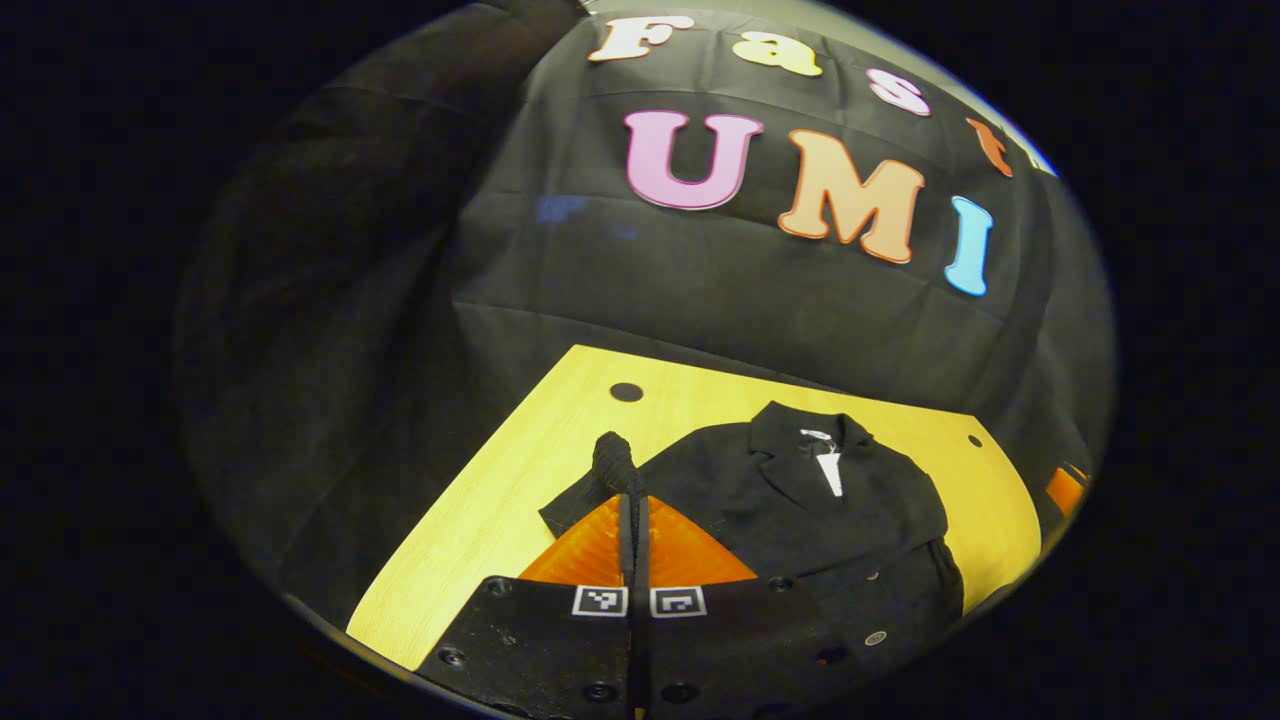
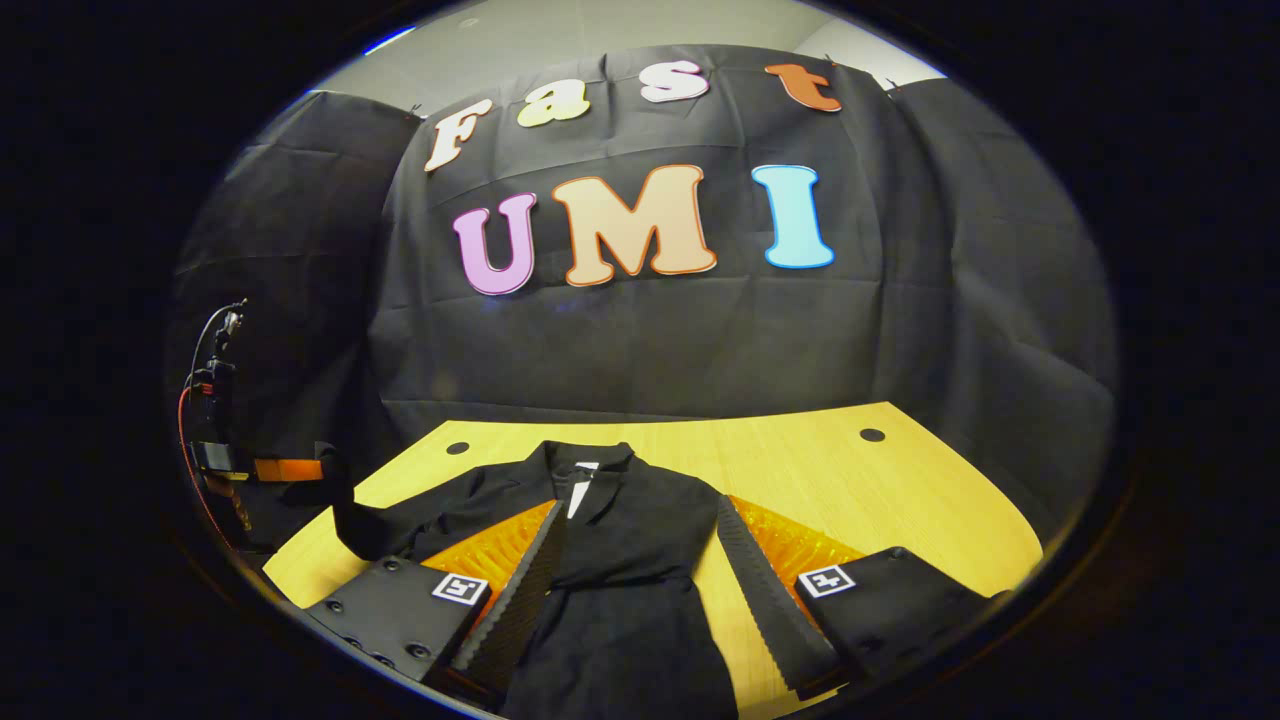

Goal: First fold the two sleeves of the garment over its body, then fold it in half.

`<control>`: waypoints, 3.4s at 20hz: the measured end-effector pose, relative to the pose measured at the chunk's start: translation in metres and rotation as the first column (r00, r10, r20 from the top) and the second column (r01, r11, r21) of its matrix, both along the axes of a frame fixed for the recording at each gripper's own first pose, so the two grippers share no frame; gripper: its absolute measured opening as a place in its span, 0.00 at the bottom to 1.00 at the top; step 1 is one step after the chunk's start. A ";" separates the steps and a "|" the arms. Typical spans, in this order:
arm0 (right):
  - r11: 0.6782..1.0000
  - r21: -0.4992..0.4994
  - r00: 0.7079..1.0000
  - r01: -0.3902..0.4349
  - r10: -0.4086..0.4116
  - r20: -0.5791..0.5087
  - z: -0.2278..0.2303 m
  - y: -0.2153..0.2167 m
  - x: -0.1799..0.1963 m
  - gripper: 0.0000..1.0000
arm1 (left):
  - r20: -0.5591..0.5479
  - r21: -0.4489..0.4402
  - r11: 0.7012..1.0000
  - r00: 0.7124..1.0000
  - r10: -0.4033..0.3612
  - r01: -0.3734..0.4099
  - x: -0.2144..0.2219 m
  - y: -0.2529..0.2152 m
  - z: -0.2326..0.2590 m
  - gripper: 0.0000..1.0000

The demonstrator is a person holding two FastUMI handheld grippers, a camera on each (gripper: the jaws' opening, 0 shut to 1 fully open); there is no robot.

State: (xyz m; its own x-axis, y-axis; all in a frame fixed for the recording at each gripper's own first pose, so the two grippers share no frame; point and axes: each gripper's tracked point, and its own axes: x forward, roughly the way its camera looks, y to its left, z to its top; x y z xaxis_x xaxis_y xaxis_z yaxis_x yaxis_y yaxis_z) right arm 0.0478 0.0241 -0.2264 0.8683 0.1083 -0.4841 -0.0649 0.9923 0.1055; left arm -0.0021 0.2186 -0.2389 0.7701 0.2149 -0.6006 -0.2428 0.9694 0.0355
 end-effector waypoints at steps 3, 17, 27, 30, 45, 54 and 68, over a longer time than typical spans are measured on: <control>1.000 0.007 1.000 0.026 -0.026 -0.006 -0.003 -0.021 -0.007 0.97 | 0.011 0.004 0.998 0.998 -0.055 0.055 0.017 -0.028 0.003 0.00; 0.991 0.022 0.991 0.135 -0.135 -0.019 -0.011 -0.117 -0.029 0.98 | -0.020 -0.039 0.960 0.960 -0.280 0.279 0.080 -0.187 -0.030 0.00; 0.984 0.000 0.983 0.181 -0.181 -0.040 -0.019 -0.169 -0.037 0.98 | -0.080 -0.095 0.919 0.918 -0.389 0.382 0.099 -0.284 -0.071 0.00; 0.984 -0.002 0.983 0.180 -0.179 -0.049 -0.022 -0.179 -0.039 0.98 | -0.100 -0.085 0.918 0.914 -0.394 0.386 0.104 -0.297 -0.082 0.00; 0.999 0.033 0.997 0.033 -0.030 -0.077 -0.037 -0.125 -0.054 0.98 | -0.118 0.034 0.966 0.960 -0.252 0.258 -0.021 -0.200 -0.029 0.92; 1.000 0.012 0.989 -0.023 0.025 -0.145 -0.057 -0.071 -0.115 0.98 | -0.217 0.048 0.990 0.969 -0.118 0.131 -0.146 -0.113 -0.043 0.92; 0.996 -0.082 0.919 -0.046 0.010 -0.395 -0.143 -0.059 -0.226 0.98 | -0.398 0.020 0.995 0.913 -0.086 0.102 -0.259 -0.082 -0.110 0.93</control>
